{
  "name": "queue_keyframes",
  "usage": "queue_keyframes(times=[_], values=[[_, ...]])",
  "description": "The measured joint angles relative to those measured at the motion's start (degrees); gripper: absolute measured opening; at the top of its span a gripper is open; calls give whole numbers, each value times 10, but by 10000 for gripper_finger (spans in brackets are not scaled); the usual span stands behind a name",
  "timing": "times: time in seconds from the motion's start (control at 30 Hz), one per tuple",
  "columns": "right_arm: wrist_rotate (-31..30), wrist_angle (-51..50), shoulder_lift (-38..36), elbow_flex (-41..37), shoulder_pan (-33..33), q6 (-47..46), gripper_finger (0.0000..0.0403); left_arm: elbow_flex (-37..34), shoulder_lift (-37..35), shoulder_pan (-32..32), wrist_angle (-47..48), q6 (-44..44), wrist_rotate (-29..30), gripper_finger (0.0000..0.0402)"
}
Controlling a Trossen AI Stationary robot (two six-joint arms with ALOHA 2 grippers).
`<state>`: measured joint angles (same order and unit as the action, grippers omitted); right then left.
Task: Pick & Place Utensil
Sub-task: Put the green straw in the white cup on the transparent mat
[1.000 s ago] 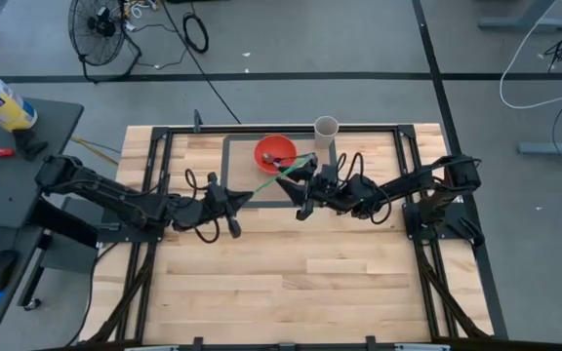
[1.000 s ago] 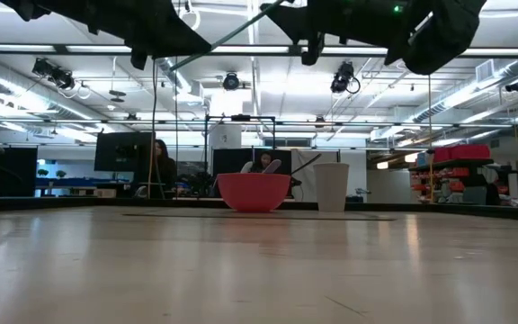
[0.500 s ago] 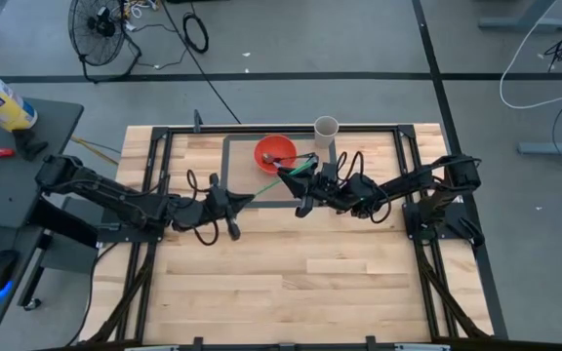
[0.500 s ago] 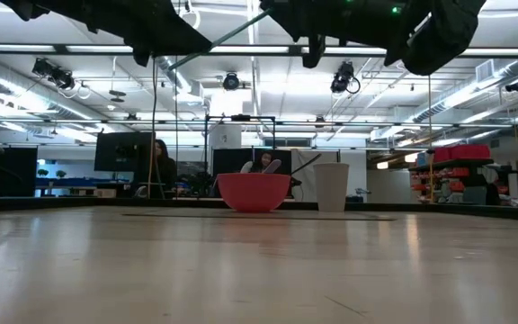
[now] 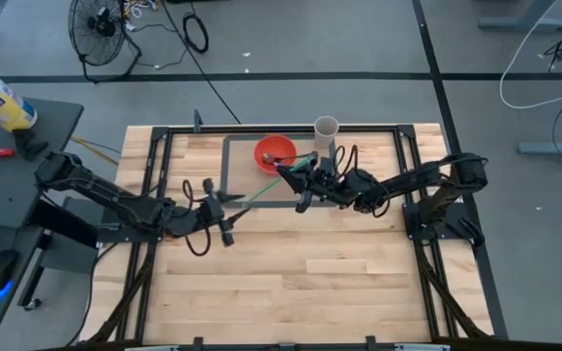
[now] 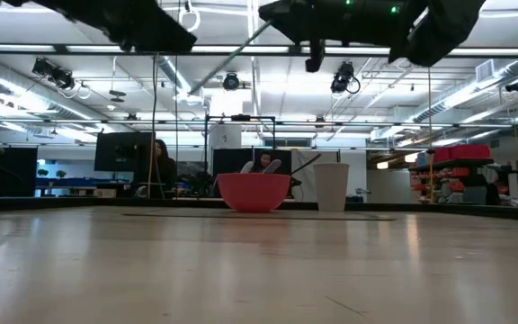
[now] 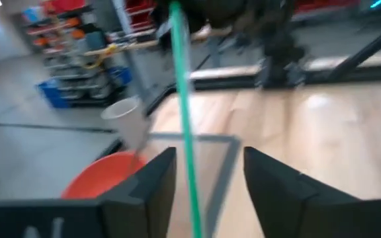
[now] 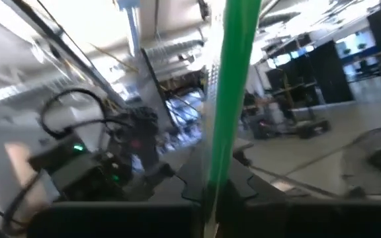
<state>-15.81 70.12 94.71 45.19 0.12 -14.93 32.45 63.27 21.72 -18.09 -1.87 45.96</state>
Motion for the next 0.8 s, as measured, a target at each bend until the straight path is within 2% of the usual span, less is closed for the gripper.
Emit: queue_keyframes(times=[0.07, 0.2, 0.37, 0.47, 0.53, 0.67, 0.8], values=[[-17, -62, -38, 0, -10, 34, 20, 0, -14, 13, 40, 0, 39, 198], [-114, -183, -130, 0, -35, 145, 12, 0, -34, 32, 82, 9, 82, 222], [-252, -215, -232, 0, -80, 270, 16, 0, -37, 32, 91, 12, 83, 228], [-304, -232, -263, 0, -115, 305, 17, 0, -37, 32, 91, 12, 83, 229], [-307, -262, -271, 0, -147, 292, 16, 0, -37, 32, 90, 12, 83, 229], [-254, -326, -263, 0, -216, 228, 14, 0, -37, 32, 90, 15, 83, 229], [-242, -398, -246, 0, -274, 166, 15, 0, -37, 32, 90, 25, 83, 229]])
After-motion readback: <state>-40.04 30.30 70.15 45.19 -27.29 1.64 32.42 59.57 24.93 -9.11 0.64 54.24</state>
